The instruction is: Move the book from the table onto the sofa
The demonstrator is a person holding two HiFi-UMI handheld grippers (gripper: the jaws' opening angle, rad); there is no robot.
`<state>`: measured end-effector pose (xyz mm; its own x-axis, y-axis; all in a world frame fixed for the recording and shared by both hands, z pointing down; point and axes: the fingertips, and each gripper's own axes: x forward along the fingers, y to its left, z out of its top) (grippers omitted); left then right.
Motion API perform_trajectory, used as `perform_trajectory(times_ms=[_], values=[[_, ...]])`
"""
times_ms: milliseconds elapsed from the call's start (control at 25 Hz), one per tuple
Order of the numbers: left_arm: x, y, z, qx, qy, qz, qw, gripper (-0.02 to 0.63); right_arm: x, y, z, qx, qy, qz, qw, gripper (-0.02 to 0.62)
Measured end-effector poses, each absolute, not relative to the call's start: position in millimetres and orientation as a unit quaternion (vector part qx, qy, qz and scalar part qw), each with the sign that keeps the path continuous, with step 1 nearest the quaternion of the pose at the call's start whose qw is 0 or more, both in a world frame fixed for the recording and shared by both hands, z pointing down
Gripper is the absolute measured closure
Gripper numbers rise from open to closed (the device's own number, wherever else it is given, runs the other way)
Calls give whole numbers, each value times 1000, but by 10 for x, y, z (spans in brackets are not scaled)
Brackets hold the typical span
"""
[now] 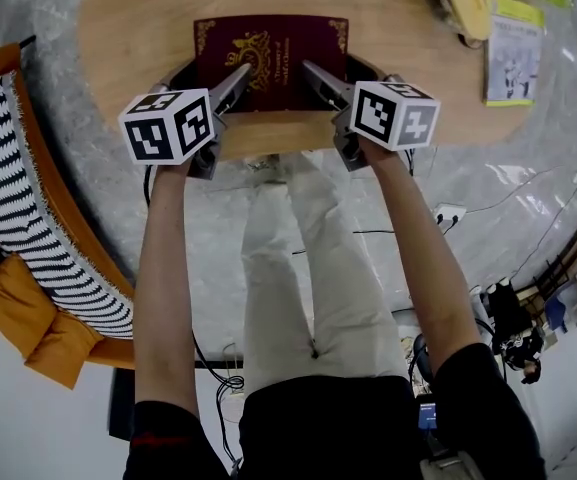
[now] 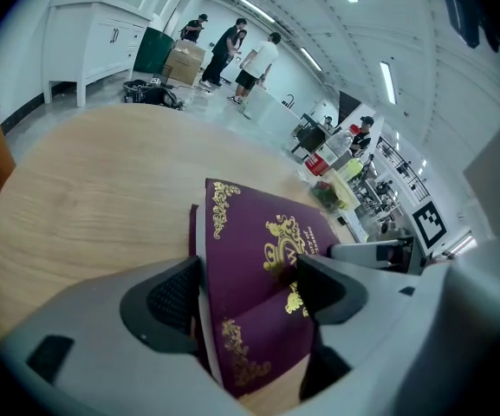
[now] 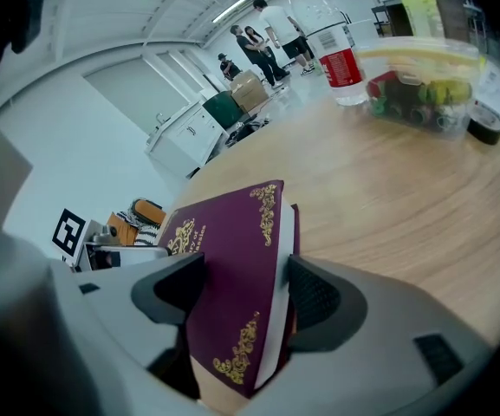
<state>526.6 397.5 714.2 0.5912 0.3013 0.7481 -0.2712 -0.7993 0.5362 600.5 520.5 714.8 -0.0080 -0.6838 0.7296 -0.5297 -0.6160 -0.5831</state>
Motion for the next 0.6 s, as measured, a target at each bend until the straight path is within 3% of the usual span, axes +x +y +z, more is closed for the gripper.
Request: perform_trajectory(times_ms=[600], values=[[5255, 3958, 6646, 843, -14, 429, 323, 244, 6091, 5097, 6612, -701, 473, -533, 25, 276]])
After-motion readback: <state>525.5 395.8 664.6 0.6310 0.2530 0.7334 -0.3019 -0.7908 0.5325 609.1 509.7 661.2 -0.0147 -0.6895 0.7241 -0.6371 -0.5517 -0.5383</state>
